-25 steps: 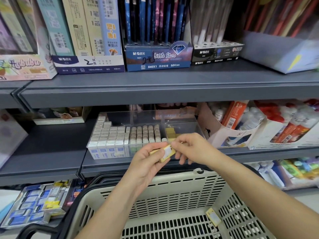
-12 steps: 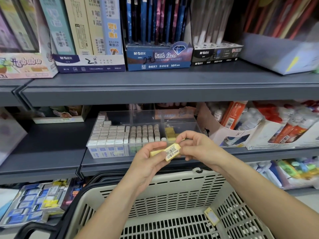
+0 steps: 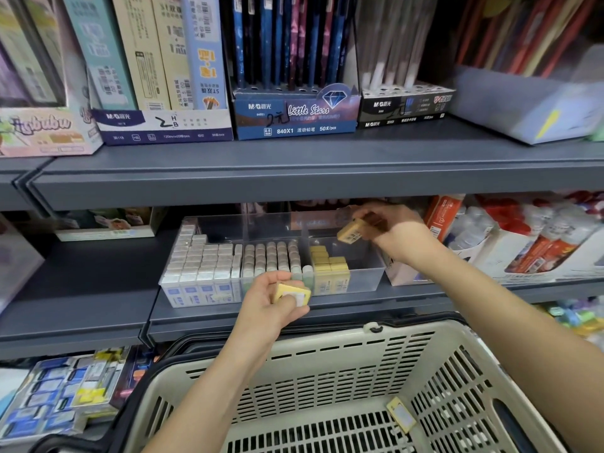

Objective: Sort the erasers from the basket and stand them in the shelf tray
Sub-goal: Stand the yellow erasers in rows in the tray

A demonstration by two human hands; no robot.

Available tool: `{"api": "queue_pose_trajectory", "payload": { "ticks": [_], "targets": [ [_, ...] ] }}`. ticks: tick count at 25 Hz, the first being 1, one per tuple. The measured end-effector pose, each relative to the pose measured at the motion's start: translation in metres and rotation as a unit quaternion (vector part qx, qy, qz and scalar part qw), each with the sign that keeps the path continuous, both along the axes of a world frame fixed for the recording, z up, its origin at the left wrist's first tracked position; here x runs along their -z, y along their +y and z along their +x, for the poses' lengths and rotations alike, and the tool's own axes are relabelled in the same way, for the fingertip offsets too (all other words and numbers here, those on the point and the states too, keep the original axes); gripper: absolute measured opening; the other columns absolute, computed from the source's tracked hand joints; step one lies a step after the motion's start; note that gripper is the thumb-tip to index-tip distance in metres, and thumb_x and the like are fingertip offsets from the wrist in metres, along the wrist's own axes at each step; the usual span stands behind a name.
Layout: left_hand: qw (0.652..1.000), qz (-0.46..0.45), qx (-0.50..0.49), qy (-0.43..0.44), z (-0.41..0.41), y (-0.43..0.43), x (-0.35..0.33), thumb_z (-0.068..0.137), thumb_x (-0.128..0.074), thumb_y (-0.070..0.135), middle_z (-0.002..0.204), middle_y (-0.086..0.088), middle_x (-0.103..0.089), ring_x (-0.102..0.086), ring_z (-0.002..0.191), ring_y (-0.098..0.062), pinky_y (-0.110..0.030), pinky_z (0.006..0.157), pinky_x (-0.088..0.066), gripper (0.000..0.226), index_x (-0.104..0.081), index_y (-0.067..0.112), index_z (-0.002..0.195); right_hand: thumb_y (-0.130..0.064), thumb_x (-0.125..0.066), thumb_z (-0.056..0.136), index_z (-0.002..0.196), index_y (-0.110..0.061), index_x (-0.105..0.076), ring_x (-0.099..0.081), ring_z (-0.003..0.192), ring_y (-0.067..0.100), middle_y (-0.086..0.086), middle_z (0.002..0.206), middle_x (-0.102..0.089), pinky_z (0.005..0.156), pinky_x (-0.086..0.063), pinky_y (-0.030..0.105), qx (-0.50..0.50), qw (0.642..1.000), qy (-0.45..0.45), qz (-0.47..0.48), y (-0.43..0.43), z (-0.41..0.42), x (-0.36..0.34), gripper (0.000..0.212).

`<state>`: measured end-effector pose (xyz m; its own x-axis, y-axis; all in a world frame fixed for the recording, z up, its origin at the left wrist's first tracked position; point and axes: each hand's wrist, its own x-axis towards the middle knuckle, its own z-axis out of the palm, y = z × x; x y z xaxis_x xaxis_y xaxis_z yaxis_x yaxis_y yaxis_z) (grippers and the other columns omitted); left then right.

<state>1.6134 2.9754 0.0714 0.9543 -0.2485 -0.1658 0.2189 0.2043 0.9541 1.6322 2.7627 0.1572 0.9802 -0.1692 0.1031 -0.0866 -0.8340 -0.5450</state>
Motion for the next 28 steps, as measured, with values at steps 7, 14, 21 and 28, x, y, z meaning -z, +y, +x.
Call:
{"api": "queue_pose_trajectory", "payload": {
  "ticks": [7, 14, 21, 28],
  "targets": [
    [0.998, 0.012, -0.004, -0.061, 0.001, 0.006, -0.001, 0.084, -0.063, -0.002, 0.093, 0.003, -0.069, -0.069, 0.084, -0.012, -0.019, 0.064, -0.054, 0.027, -0.066, 0.022, 0.096, -0.003, -0.044, 0.091, 0.108, -0.019, -0.058, -0.054, 0.090, 0.013, 0.002, 0.112, -0.063, 0.077, -0.039, 0.017, -0.069, 0.985, 0.130, -0.092, 0.011, 0.036, 0.041, 0.028],
    [0.999, -0.001, -0.002, -0.050, 0.002, 0.006, -0.002, 0.086, -0.060, -0.003, 0.101, 0.001, -0.063, -0.069, 0.083, -0.009, -0.025, 0.066, -0.057, 0.032, -0.066, 0.026, 0.097, -0.012, -0.045, 0.092, 0.112, -0.019, -0.059, -0.058, 0.104, 0.024, 0.004, 0.117, -0.063, 0.091, -0.046, 0.028, -0.078, 0.983, 0.112, -0.127, 0.016, 0.031, 0.049, 0.025],
    [0.997, 0.036, 0.012, -0.069, 0.002, 0.005, -0.001, 0.084, -0.059, -0.008, 0.099, -0.003, -0.067, -0.069, 0.082, -0.009, -0.020, 0.067, -0.055, 0.031, -0.060, 0.018, 0.101, -0.036, -0.058, 0.088, 0.089, -0.024, -0.069, -0.056, 0.064, -0.003, -0.014, 0.074, -0.064, 0.066, -0.045, 0.016, -0.149, 0.987, 0.000, 0.062, 0.056, -0.018, 0.033, 0.017],
    [0.996, 0.010, 0.026, -0.088, -0.002, 0.007, -0.003, 0.086, -0.062, 0.007, 0.095, 0.003, -0.072, -0.068, 0.092, -0.011, -0.023, 0.077, -0.055, 0.019, -0.070, 0.022, 0.094, -0.017, -0.066, 0.081, 0.084, -0.025, -0.067, -0.061, 0.063, 0.005, -0.003, 0.072, -0.068, 0.060, -0.046, 0.021, -0.138, 0.952, 0.107, 0.252, 0.052, -0.032, 0.024, 0.009]
  ]
}}
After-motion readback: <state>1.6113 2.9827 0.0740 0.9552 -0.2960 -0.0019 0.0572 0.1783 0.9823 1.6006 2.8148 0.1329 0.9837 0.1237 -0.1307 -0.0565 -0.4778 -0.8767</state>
